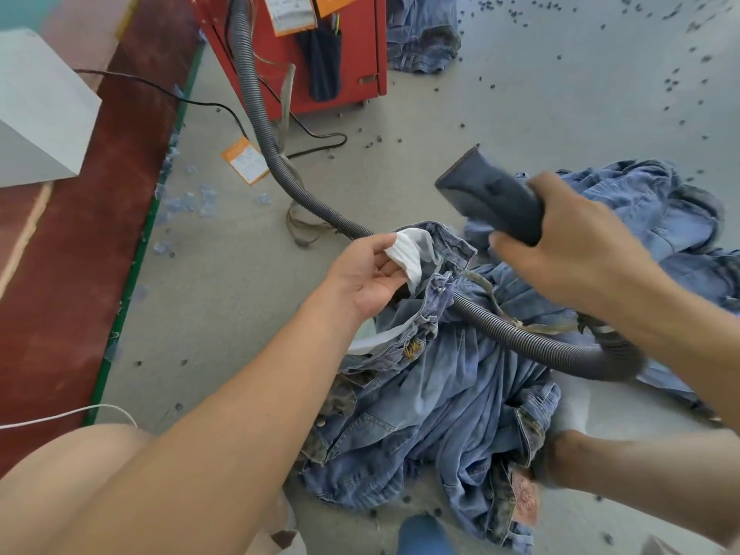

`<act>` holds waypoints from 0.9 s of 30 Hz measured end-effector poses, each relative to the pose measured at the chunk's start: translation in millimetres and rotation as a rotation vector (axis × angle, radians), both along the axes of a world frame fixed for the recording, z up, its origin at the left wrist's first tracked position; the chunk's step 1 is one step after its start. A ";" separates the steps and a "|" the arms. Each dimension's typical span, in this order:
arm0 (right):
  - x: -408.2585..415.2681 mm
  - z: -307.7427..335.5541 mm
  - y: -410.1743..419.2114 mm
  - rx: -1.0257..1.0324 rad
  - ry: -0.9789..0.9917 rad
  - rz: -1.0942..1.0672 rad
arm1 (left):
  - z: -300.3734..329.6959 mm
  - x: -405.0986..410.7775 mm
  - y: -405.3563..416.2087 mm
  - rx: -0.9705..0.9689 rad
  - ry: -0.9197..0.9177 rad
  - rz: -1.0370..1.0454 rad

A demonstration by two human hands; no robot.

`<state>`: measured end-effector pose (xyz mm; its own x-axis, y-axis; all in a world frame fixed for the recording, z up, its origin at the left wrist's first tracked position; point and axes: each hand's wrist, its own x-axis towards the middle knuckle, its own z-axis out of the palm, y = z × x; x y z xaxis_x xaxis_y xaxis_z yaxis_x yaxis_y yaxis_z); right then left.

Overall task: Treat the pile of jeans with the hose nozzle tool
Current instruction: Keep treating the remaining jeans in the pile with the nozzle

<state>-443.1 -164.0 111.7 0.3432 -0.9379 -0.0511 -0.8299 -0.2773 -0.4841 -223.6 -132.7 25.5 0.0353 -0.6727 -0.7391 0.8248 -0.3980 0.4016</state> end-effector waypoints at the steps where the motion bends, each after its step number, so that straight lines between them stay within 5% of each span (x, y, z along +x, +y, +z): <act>1: -3.5 2.5 -4.8 0.027 -0.027 -0.039 | -2.5 4.1 -0.2 0.001 -0.010 0.004; 3: -8.5 3.0 -12.0 0.099 -0.071 -0.094 | -11.3 12.9 1.0 0.020 -0.112 -0.021; 6: -11.5 1.2 -17.4 0.167 -0.070 -0.111 | -42.5 28.3 11.4 0.177 -0.646 -0.182; 8: -11.5 2.0 -18.5 0.171 -0.024 -0.059 | -59.8 35.5 30.3 0.299 -0.925 -0.450; 10: -11.1 2.2 -18.1 0.129 0.036 0.035 | -75.2 39.4 50.8 0.355 -0.977 -0.840; 13: -8.1 0.9 -17.6 0.045 0.075 0.133 | -84.9 48.6 69.0 0.259 -1.228 -1.294; 16: -3.4 4.2 -20.2 0.010 0.051 0.146 | -92.4 65.4 73.3 0.235 -1.503 -1.191; 27: -6.1 6.3 -23.5 -0.012 0.018 0.146 | -75.1 58.5 54.3 -0.210 -1.746 -0.680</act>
<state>-449.2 -187.5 117.9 0.4755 -0.8784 -0.0475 -0.7888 -0.4018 -0.4650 -165.1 -78.4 -49.6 0.2803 -0.9559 -0.0876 -0.7644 -0.2775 0.5820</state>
